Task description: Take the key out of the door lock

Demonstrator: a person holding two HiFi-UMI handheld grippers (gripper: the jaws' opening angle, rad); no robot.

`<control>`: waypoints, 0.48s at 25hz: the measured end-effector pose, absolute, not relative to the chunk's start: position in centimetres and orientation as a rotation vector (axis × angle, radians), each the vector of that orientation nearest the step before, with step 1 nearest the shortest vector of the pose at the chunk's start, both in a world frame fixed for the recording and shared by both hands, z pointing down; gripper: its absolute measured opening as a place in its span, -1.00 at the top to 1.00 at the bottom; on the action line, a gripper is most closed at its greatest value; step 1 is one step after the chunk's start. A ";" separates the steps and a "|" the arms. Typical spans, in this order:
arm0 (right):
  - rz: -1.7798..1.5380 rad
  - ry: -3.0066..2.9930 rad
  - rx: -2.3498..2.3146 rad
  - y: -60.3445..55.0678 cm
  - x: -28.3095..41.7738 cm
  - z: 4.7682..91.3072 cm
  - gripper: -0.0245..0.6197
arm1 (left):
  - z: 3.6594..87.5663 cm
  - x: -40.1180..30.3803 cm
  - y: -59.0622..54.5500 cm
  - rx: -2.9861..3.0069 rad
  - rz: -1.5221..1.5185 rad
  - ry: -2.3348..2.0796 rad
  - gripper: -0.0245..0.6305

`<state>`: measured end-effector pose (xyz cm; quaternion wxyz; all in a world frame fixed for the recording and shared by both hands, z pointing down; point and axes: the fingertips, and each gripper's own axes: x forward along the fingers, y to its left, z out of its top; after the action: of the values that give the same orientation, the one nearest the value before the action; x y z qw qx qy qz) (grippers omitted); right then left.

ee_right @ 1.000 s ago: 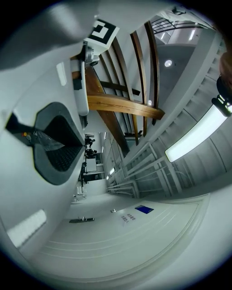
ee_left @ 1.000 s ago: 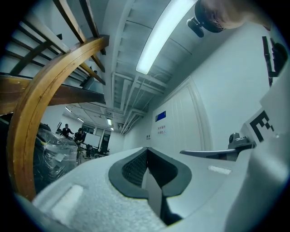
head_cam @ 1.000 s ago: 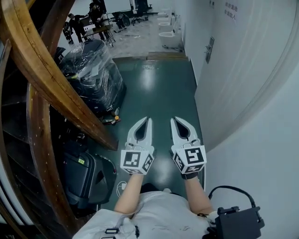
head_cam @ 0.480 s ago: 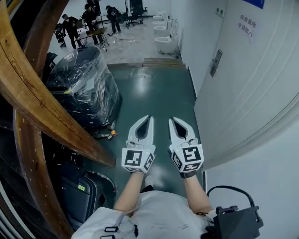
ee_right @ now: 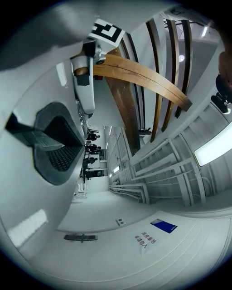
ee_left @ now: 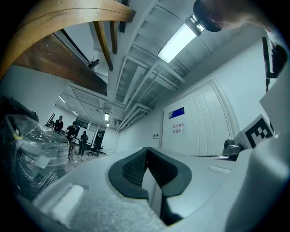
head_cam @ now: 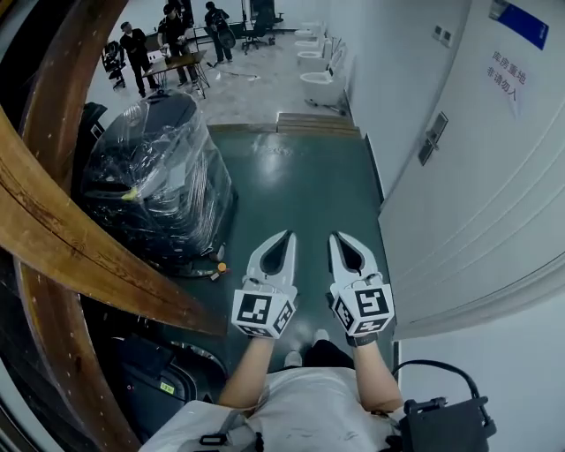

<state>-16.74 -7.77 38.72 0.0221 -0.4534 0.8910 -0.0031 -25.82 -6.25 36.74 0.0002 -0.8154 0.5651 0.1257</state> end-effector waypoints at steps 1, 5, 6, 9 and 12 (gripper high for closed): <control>-0.009 2.764 -1.400 -8.7 -17.2 38.9 0.91 | 36.8 -25.7 -7.1 -2.566 0.396 1.764 0.92; -0.044 2.783 -1.359 -13.2 -19.5 40.2 0.91 | 38.0 -26.2 -11.3 -2.597 0.391 1.756 0.92; -0.059 2.788 -1.349 -14.5 -20.1 40.7 0.91 | 38.4 -26.6 -12.6 -2.603 0.383 1.763 0.92; -0.078 2.791 -1.323 -19.6 -21.7 41.2 0.91 | 38.8 -27.9 -17.5 -2.589 0.343 1.780 0.92; -0.080 2.755 -1.294 -26.0 -22.7 40.0 0.91 | 38.2 -29.2 -23.0 -2.555 0.310 1.787 0.92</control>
<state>-22.73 -25.96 40.03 0.0484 -0.4244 0.9038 -0.0263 -29.24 -22.97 38.17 0.0039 -0.8154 0.5703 0.0988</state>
